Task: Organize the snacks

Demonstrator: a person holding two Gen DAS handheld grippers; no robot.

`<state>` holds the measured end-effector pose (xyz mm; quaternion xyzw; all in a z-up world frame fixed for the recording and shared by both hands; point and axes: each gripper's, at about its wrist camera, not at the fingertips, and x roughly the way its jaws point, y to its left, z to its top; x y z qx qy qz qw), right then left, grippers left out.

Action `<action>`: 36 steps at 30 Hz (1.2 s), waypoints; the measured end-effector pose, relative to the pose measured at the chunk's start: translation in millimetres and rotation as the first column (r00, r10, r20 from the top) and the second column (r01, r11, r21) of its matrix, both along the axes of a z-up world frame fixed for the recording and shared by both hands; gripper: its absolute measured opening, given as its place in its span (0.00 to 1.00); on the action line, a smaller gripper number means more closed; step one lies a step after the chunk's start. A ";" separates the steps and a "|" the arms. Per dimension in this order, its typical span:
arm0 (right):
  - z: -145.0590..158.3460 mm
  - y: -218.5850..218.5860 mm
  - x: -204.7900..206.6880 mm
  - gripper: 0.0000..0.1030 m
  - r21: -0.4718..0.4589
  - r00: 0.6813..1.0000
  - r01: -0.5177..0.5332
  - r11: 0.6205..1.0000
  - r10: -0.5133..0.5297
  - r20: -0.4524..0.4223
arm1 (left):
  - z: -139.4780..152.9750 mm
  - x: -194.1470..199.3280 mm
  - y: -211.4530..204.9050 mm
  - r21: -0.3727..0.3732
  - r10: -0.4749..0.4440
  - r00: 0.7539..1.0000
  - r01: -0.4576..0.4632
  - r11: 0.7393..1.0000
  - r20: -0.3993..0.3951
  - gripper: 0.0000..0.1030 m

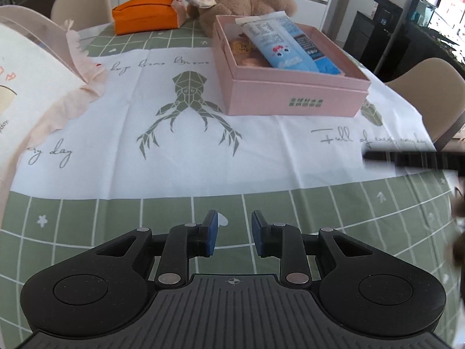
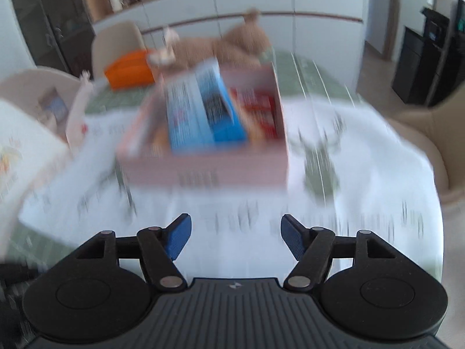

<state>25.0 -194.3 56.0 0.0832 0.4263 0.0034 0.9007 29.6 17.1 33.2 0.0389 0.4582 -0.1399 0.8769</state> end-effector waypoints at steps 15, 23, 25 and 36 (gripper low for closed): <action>-69.2 20.0 -51.9 1.00 -0.127 0.988 0.035 0.991 -0.015 0.156 | -42.1 -36.6 -35.6 -0.001 0.007 0.940 -0.008 1.000 0.342 0.41; -72.9 12.2 -50.8 1.00 -0.121 0.978 0.051 0.991 -0.025 0.208 | -42.0 -37.6 -39.3 0.005 0.006 0.939 -0.008 1.000 0.345 0.41; -73.0 11.9 -50.6 1.00 -0.121 0.978 0.051 0.991 -0.025 0.208 | -42.2 -36.3 -39.3 -0.006 0.017 0.940 -0.016 1.000 0.342 0.41; -72.9 11.8 -50.6 1.00 -0.121 0.978 0.049 0.991 -0.023 0.208 | -42.4 -36.3 -41.1 -0.006 0.035 0.939 -0.035 0.999 0.342 0.41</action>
